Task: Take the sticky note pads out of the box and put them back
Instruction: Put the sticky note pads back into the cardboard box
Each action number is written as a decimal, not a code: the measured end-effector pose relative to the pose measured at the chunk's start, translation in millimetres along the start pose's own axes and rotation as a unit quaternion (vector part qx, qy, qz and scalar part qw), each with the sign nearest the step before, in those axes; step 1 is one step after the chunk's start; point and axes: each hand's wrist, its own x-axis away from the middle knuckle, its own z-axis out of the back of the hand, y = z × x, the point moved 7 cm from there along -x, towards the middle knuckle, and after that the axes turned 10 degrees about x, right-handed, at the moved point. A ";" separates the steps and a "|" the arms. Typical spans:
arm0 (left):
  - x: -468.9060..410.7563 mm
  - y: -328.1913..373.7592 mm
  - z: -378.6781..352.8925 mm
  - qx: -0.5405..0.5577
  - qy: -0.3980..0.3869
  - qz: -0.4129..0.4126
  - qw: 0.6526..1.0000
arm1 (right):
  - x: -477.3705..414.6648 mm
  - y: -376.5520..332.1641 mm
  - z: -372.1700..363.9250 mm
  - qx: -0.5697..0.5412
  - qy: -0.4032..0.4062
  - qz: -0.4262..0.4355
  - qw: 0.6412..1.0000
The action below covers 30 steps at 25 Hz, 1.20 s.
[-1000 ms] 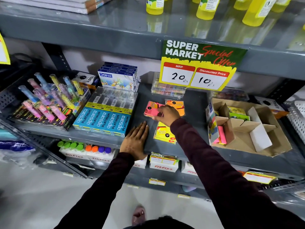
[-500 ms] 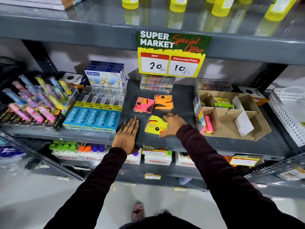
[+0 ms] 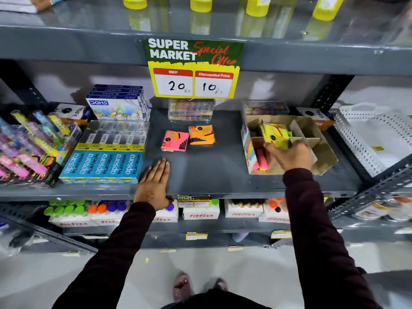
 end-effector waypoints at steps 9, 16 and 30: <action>-1.6 0.6 1.5 -0.011 -0.002 0.006 1.000 | -12.0 62.1 -69.0 -0.052 -0.058 -0.098 0.992; -1.6 0.8 0.5 -0.018 -0.011 0.009 1.000 | 2.5 39.1 -44.8 0.021 0.047 -0.074 0.996; -0.4 -0.4 5.5 0.021 0.015 0.006 1.000 | 34.0 -185.8 -168.3 0.110 -0.172 0.211 0.956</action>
